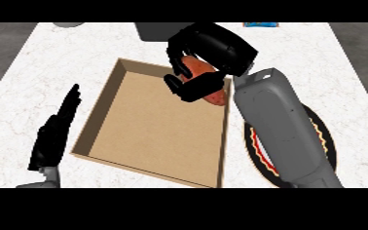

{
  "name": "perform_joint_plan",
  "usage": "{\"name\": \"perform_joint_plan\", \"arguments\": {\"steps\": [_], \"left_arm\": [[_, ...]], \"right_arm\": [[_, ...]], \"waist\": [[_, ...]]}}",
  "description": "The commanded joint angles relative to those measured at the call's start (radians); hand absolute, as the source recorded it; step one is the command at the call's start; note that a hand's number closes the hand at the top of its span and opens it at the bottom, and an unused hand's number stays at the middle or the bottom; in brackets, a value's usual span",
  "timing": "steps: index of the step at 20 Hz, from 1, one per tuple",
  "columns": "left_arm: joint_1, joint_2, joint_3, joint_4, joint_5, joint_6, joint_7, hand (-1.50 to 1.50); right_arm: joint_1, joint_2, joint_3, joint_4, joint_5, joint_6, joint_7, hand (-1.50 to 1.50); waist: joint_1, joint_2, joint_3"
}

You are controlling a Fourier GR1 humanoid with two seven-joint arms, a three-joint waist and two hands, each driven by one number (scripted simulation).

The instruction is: Pick the sweet potato from the plate and place it in the cardboard box

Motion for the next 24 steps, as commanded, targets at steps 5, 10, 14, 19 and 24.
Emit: {"name": "perform_joint_plan", "arguments": {"steps": [5,10,14,19,24], "left_arm": [[0.004,-0.009,-0.01,0.022,-0.012,-0.003,-0.02,0.0],[-0.039,0.017,0.013,0.053,0.007,-0.028,-0.04,0.0],[-0.009,-0.025,-0.02,0.032,-0.016,0.001,-0.048,0.0],[-0.042,-0.006,-0.021,-0.014,-0.008,-0.028,0.018,0.0],[-0.045,-0.007,-0.012,-0.009,-0.019,-0.009,0.022,0.0]], "right_arm": [[-0.102,0.04,0.221,0.206,-0.039,-0.154,0.1,1.5],[-0.115,0.04,0.421,0.379,-0.097,-0.381,0.1,1.5],[-0.143,0.04,0.497,0.468,-0.235,-0.434,0.129,-1.5],[-0.193,0.04,0.551,0.551,-0.386,-0.516,0.075,-1.5],[-0.166,0.04,0.404,0.507,-0.537,-0.589,0.025,-1.5]], "waist": [[0.011,0.003,0.0],[0.032,0.008,-0.001],[0.034,0.008,0.0],[0.048,0.011,0.0],[0.039,0.01,0.001]]}}
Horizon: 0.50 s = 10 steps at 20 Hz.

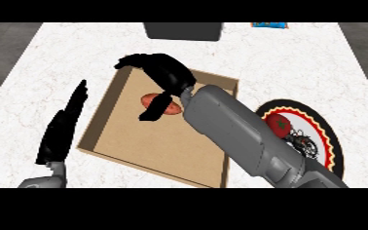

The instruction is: Pick the sweet potato from the plate and place it in the cardboard box

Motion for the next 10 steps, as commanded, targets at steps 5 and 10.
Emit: {"name": "perform_joint_plan", "arguments": {"steps": [5,10], "left_arm": [[0.011,-0.007,0.001,0.026,0.003,-0.001,-0.029,0.0],[0.036,0.0,0.009,0.02,-0.001,0.002,-0.043,0.0]], "right_arm": [[-0.043,0.0,-0.219,0.07,-0.261,-0.07,-0.091,-1.5],[-0.064,-0.002,-0.386,0.203,-0.333,-0.036,-0.189,-1.5]], "waist": [[-0.005,0.002,0.001],[-0.015,0.003,0.0]]}}
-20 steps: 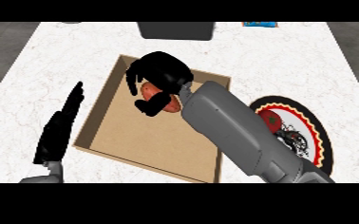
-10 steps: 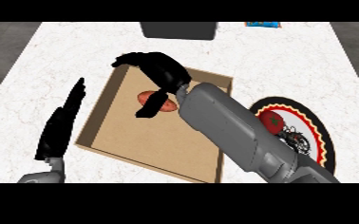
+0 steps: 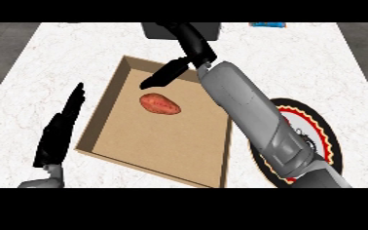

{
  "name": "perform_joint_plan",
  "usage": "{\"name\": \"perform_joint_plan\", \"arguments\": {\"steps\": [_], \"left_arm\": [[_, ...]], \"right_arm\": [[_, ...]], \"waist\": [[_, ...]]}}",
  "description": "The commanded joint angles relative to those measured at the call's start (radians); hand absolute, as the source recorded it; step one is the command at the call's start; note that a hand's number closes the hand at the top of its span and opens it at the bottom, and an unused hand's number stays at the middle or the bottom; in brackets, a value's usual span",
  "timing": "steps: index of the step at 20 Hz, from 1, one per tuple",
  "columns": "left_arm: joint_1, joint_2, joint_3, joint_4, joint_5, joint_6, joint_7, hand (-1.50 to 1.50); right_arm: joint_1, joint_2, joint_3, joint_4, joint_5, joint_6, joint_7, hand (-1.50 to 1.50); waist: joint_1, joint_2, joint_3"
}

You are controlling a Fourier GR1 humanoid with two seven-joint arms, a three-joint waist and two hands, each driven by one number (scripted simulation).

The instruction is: Pick the sweet potato from the plate and place it in the cardboard box

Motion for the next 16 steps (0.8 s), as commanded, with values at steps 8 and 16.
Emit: {"name": "perform_joint_plan", "arguments": {"steps": [8,16], "left_arm": [[-0.011,0.004,0.001,-0.023,0.002,-0.008,0.034,0.0],[-0.038,-0.012,-0.016,-0.01,-0.001,-0.009,0.024,0.0]], "right_arm": [[-0.104,-0.237,-0.283,0.295,-0.12,0.171,-0.117,-1.5],[-0.062,-0.447,-0.315,0.445,-0.096,0.449,-0.303,-1.5]], "waist": [[0.002,0.003,0.0],[0.026,0.018,0.002]]}}
